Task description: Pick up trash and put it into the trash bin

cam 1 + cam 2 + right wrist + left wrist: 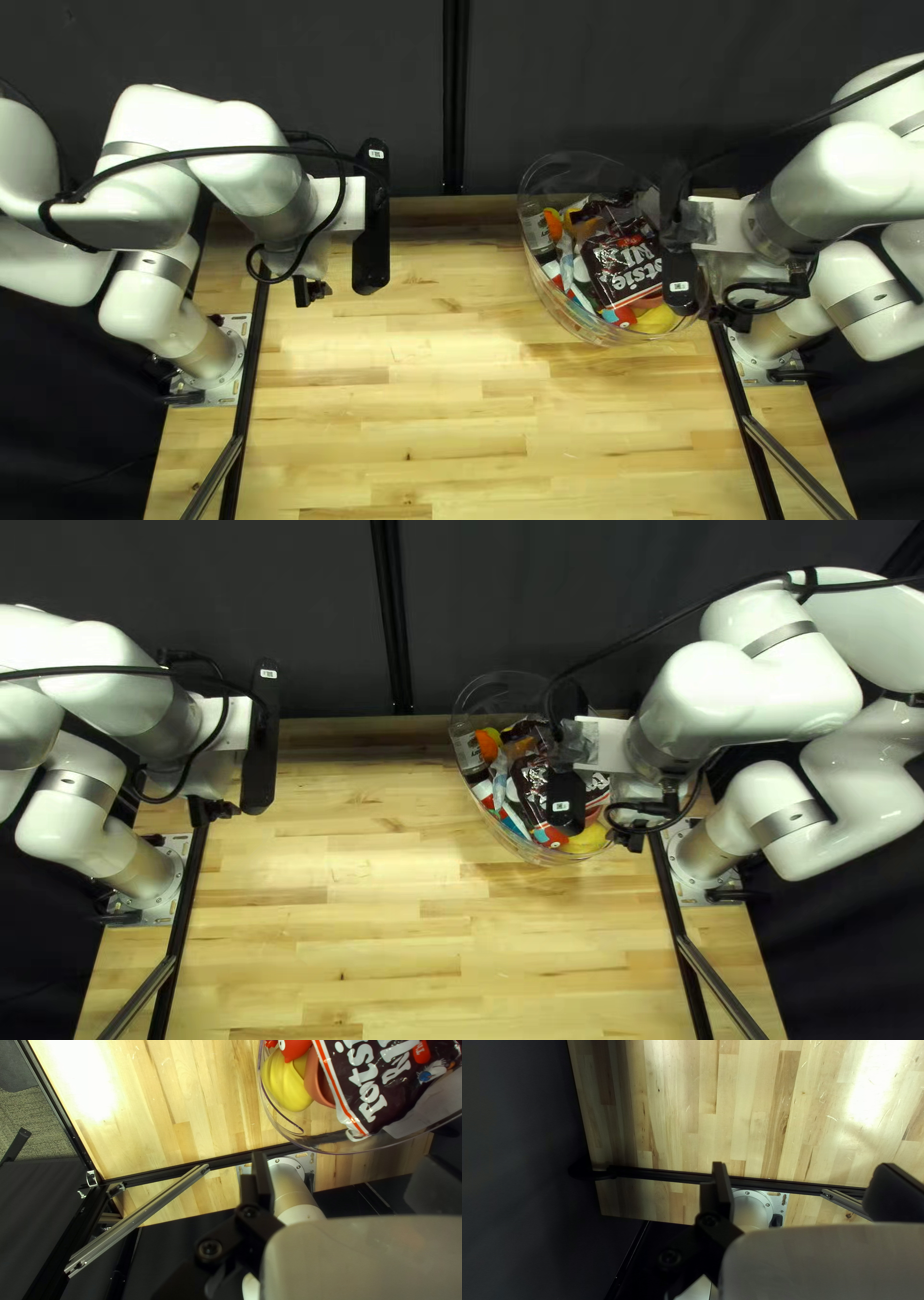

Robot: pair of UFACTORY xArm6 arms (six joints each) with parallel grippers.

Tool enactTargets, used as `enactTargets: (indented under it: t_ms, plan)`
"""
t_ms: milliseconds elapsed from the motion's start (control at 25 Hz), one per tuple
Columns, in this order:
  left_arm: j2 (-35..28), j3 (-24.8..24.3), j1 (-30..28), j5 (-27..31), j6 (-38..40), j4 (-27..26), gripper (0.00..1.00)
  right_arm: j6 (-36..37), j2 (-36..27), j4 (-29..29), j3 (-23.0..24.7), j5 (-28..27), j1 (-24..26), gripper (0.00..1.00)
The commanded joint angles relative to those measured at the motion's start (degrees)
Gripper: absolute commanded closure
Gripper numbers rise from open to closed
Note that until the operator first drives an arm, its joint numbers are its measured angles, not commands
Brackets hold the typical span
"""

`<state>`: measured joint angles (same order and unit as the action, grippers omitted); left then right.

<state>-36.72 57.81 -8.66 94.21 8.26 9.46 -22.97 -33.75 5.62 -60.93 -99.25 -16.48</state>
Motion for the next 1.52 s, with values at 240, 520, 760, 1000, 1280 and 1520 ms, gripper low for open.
enactTargets:
  t_ms: [240, 520, 760, 1000, 1280, 1520]
  plan:
    - [0.00, 0.00, 0.00, 0.00, 0.00, 0.00, 0.00, 0.00, 0.00, 0.00, 0.00, 0.00, 0.00, 0.00]
    - [0.00, 0.00, 0.00, 0.00, 0.00, 0.00, 0.00, 0.00, 0.00, 0.00, 0.00, 0.00, 0.00, 0.00]
    - [0.00, 0.00, 0.00, 0.00, 0.00, 0.00, 0.00, -0.87, 0.23, 0.79, -0.72, -0.68, -1.06, 0.00]
    - [0.00, 0.00, 0.00, 0.00, 0.00, 0.00, 0.00, -0.92, 0.33, 0.87, -0.77, -0.78, -1.10, 0.00]
    - [0.00, 0.00, 0.00, 0.00, 0.00, 0.00, 0.00, -0.92, 0.33, 0.87, -0.77, -0.78, -1.10, 0.00]
    - [0.00, 0.00, 0.00, 0.00, 0.00, 0.00, 0.00, -0.92, 0.33, 0.87, -0.77, -0.78, -1.10, 0.00]
